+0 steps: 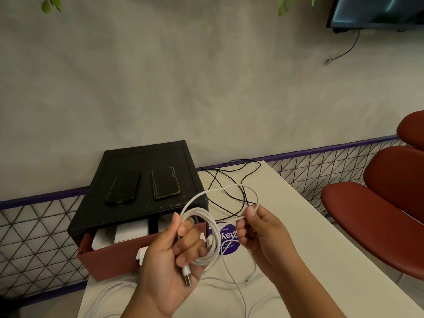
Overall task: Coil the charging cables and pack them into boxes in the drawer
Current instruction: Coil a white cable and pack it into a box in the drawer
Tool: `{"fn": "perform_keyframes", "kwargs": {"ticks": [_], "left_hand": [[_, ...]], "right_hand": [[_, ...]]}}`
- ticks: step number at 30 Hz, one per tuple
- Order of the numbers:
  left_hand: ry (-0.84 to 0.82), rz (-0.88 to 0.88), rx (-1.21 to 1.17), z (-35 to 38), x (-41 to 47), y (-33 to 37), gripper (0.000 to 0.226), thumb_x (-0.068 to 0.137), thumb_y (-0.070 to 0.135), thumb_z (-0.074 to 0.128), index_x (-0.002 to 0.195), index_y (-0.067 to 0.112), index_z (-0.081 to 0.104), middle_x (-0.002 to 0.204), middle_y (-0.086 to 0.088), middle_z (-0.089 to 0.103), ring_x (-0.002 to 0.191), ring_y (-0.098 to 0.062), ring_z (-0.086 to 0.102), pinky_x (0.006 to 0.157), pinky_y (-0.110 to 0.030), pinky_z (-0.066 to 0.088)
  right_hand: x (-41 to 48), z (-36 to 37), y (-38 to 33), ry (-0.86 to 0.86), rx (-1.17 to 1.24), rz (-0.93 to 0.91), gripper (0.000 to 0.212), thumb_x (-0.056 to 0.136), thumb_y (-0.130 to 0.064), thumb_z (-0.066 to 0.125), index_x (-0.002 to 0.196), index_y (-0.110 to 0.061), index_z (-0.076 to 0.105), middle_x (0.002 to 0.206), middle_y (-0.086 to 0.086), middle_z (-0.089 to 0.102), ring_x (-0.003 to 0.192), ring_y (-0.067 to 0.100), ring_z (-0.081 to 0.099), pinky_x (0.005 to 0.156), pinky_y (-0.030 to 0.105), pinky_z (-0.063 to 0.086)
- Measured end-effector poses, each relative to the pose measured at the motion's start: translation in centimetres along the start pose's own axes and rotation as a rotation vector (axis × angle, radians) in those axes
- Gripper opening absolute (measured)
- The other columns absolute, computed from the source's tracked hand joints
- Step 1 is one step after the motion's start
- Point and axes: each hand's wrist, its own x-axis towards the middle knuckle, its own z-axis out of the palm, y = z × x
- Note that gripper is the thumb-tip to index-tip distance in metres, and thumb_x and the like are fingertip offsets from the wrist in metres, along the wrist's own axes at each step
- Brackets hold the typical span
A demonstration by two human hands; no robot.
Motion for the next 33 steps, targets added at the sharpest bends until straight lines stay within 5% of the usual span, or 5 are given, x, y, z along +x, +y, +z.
{"fn": "perform_keyframes", "kwargs": {"ticks": [5,8,14,25,33], "left_hand": [[0.179,-0.044,0.051,1.5,0.0,-0.1,0.034,0.071,0.036,0.076,0.060,0.011,0.054,0.047,0.003,0.030,0.036,-0.008,0.028,0.057,-0.026,0.051],[0.322,0.046,0.235,2.4,-0.3,-0.6,0.032,0.076,0.035,0.051,0.055,0.010,0.047,0.044,0.002,0.024,0.033,-0.008,0.025,0.043,-0.022,0.046],[0.228,0.155,0.833,2.4,-0.7,-1.4,0.040,0.084,0.043,0.042,0.068,0.008,0.043,0.045,0.007,0.031,0.041,-0.005,0.029,0.047,-0.022,0.031],[0.176,0.256,1.054,1.7,-0.3,-1.7,0.032,0.085,0.038,0.042,0.068,0.022,0.064,0.053,0.007,0.057,0.053,-0.002,0.054,0.053,-0.014,0.043],[0.198,0.296,1.181,1.6,-0.4,-1.1,0.031,0.086,0.047,0.038,0.064,0.043,0.060,0.050,0.014,0.051,0.051,-0.001,0.047,0.061,-0.030,0.040]], "right_hand": [[-0.8,1.1,0.7,-0.130,0.117,0.162,0.020,0.075,-0.026,0.055,0.072,-0.007,0.060,0.060,0.004,0.059,0.048,0.009,0.053,0.046,0.018,0.047],[-1.1,1.6,1.1,-0.179,0.126,0.266,0.029,0.078,-0.031,0.052,0.067,-0.010,0.070,0.067,0.006,0.064,0.057,0.012,0.058,0.054,0.023,0.052],[-1.1,1.9,1.7,-0.106,0.176,0.409,0.041,0.096,-0.026,0.043,0.079,-0.002,0.070,0.070,0.016,0.065,0.055,0.023,0.060,0.052,0.029,0.052],[-0.9,1.7,2.2,-0.289,0.039,0.325,0.036,0.062,-0.037,0.075,0.084,-0.010,0.070,0.081,0.009,0.063,0.075,0.020,0.060,0.073,0.030,0.049],[-1.1,1.5,2.0,-0.440,-0.358,0.340,0.016,0.085,0.003,0.058,0.089,-0.012,0.059,0.084,0.004,0.062,0.070,0.010,0.060,0.061,0.021,0.049]]}}
